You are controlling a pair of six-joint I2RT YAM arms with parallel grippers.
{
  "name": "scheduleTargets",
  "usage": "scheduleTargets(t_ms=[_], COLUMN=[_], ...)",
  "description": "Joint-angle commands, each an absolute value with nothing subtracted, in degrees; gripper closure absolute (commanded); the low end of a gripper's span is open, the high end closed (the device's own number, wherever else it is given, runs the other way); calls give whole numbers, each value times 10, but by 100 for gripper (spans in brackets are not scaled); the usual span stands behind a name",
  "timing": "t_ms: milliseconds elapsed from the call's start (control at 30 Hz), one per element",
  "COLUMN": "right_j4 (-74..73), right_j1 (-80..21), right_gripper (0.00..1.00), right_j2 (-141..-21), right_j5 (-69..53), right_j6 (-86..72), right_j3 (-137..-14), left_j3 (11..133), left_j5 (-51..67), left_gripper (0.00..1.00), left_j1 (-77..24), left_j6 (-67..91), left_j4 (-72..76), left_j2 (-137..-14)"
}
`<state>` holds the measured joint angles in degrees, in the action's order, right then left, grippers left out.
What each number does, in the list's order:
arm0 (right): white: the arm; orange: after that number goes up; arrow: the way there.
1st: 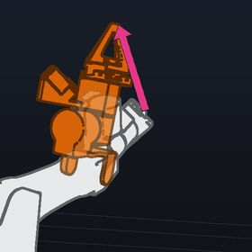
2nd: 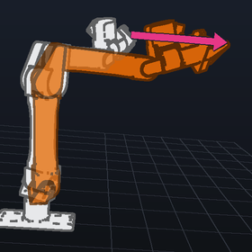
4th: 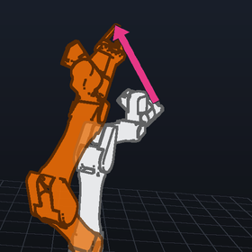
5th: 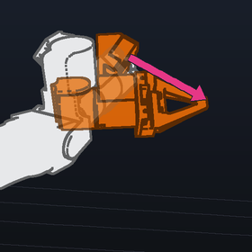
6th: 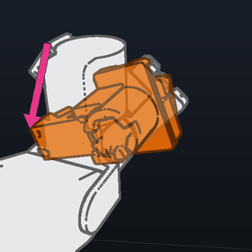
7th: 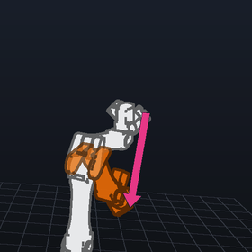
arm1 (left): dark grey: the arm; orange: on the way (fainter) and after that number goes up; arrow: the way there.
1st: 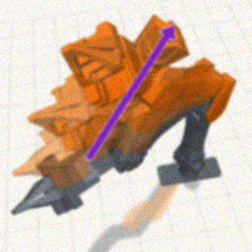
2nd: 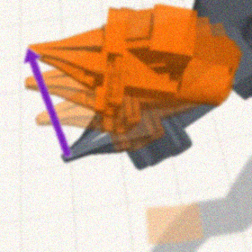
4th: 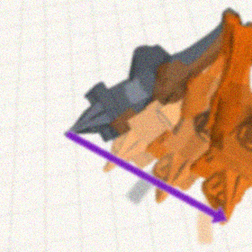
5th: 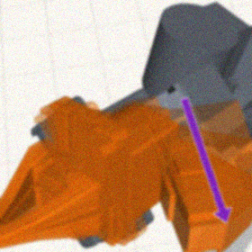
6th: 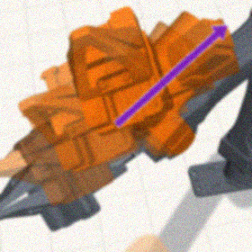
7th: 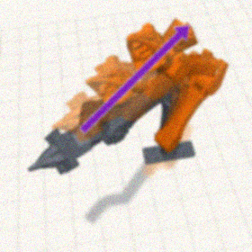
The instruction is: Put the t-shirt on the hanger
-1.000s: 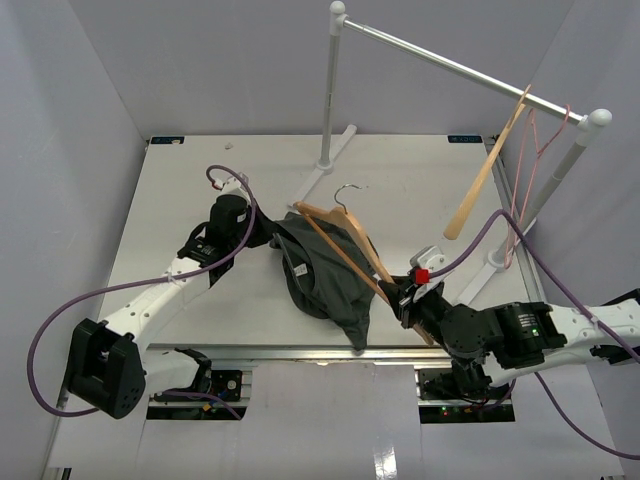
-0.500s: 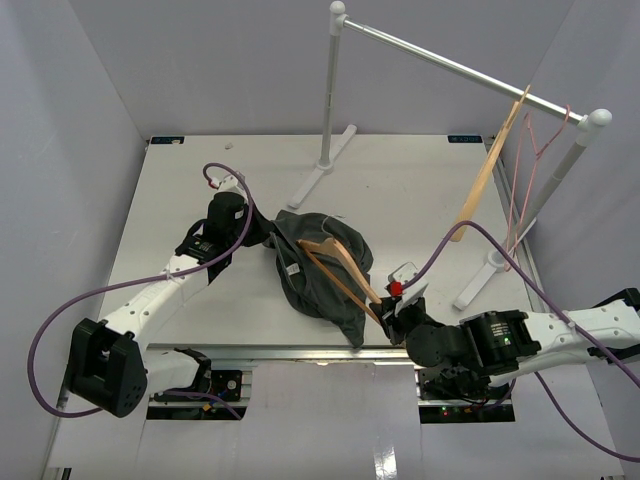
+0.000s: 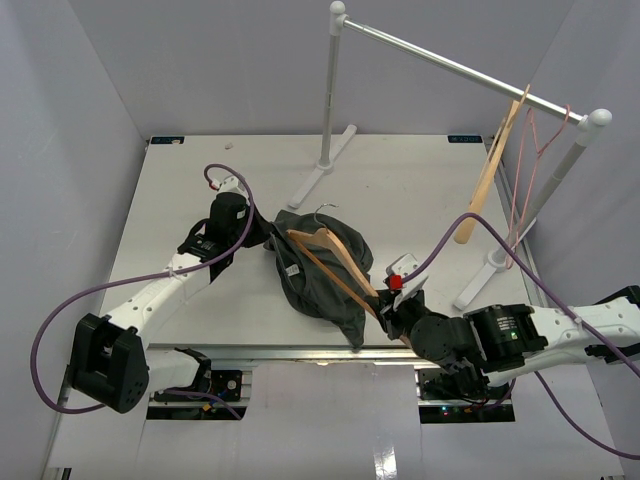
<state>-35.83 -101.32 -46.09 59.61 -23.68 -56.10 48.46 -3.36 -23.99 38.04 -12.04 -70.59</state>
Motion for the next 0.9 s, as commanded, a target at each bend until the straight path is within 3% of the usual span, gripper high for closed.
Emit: scheduleTargets(t_ms=[0, 867], right_j4=[-330, -314], right_j1=[-1014, -1014], right_gripper=[92, 92], right_j2=[-454, -463], right_j5=[597, 583], right_j6=[-225, -210], right_j3=[-582, -578], left_j3=[487, 510], left_j5=[-49, -34], left_gripper=[100, 100], left_j1=[-236, -236], left_j6=[384, 393], left_j4=[-116, -125], left_j2=[-698, -695])
